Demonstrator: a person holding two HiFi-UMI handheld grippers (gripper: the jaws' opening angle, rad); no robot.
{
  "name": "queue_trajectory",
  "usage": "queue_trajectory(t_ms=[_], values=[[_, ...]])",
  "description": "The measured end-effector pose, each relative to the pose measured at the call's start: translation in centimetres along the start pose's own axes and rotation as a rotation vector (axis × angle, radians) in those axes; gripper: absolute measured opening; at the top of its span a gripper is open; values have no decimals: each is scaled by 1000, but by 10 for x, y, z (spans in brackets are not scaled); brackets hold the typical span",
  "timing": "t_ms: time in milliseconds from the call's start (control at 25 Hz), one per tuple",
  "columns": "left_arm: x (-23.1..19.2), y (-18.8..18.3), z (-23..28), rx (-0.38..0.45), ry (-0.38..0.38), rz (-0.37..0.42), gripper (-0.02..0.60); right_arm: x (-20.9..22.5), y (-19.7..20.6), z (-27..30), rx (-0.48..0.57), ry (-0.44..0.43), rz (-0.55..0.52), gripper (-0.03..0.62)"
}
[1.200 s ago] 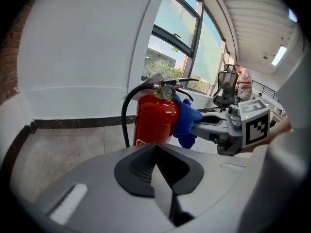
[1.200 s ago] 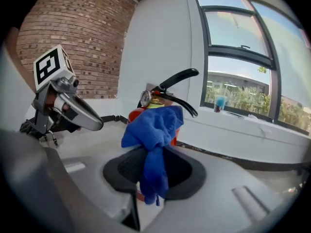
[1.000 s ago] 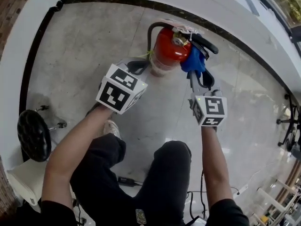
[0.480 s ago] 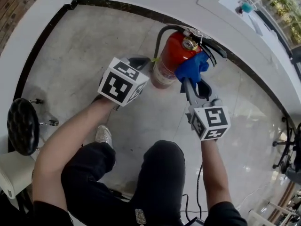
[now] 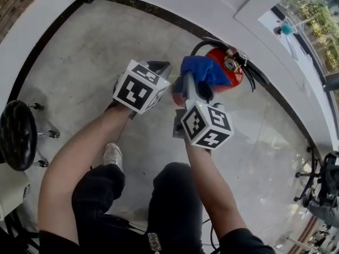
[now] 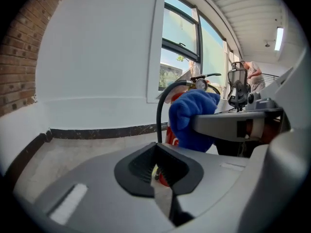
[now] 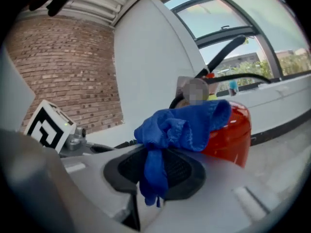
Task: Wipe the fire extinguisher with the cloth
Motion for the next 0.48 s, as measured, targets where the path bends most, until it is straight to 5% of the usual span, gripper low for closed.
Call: queue_trajectory(t_ms=[480], values=[[-27, 41, -17, -19, -28, -36, 5, 3, 16, 70, 50, 97, 268, 94]])
Point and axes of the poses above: the fingertips, and each gripper's own axes: z forward along the fingers, x to its right, y out of its underside, the point moved 2 cm from there along -z, backward along the fingers, and after that the axes turned 9 degrees about -x, right-handed, at the moved point
